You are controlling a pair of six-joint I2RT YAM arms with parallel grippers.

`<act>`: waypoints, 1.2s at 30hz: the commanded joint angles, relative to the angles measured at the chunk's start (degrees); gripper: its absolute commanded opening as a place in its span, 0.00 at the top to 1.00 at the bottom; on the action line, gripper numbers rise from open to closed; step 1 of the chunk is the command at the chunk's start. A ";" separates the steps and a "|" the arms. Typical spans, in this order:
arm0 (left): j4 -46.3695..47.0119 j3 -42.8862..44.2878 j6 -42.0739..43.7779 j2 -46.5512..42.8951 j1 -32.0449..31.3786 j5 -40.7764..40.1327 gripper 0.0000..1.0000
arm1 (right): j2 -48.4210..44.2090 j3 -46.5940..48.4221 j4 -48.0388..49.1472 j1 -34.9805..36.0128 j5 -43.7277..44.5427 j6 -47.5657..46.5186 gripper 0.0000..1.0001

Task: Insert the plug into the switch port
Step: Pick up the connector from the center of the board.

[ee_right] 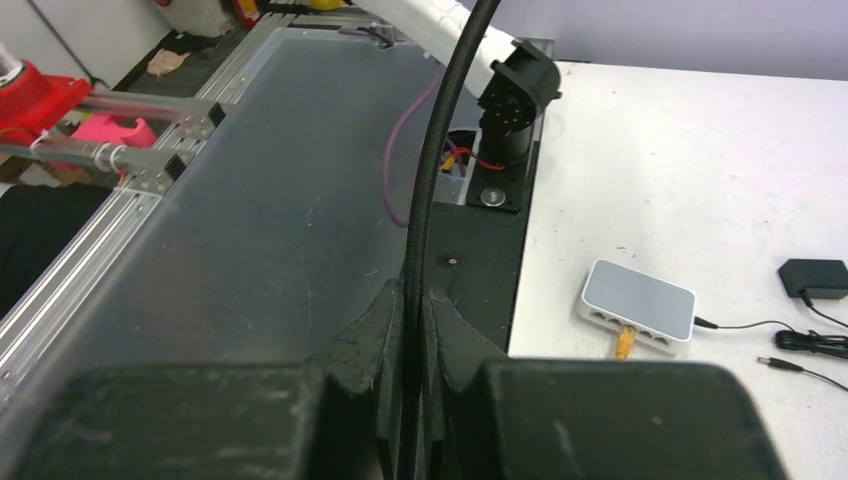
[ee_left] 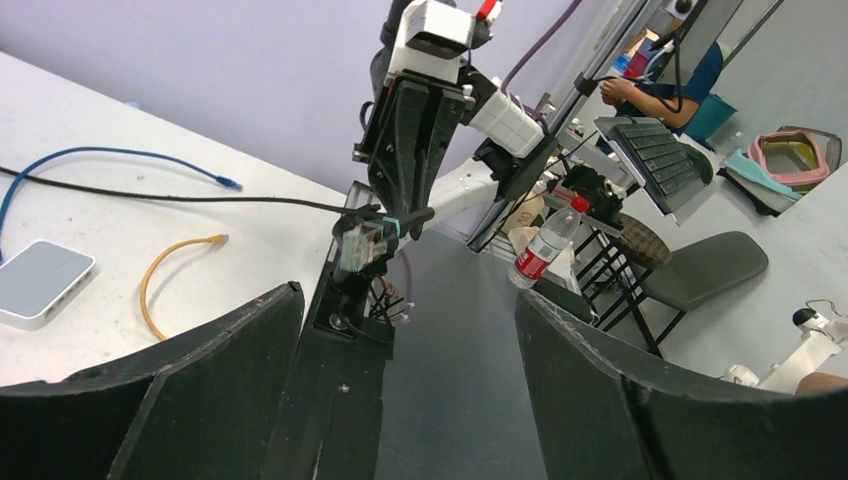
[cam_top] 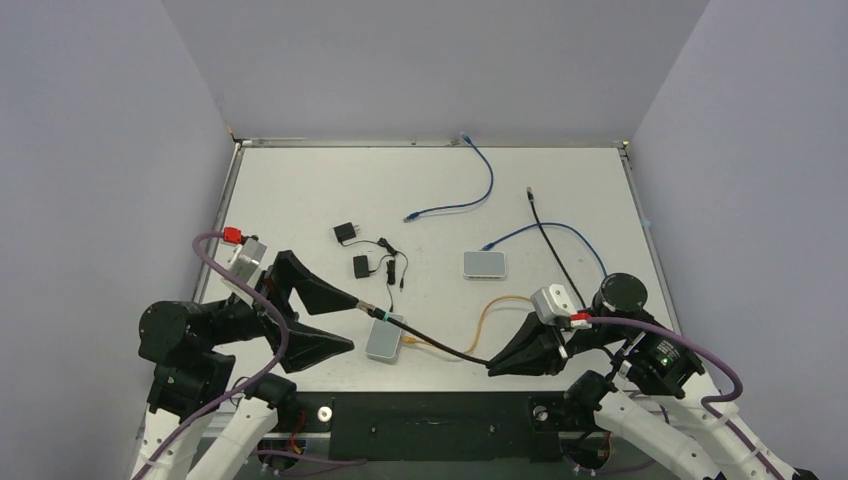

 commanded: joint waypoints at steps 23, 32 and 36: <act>4.63 0.93 -3.55 -1.09 0.32 3.03 0.33 | 4.68 6.87 -9.39 2.61 -5.34 -11.84 1.00; 4.37 0.57 -3.54 -0.92 0.32 4.36 0.43 | 5.99 7.85 -9.43 2.59 -5.21 -12.52 1.00; 4.37 0.28 -3.47 -0.89 0.32 4.75 0.51 | 6.37 8.21 -9.42 2.59 -5.11 -12.70 1.00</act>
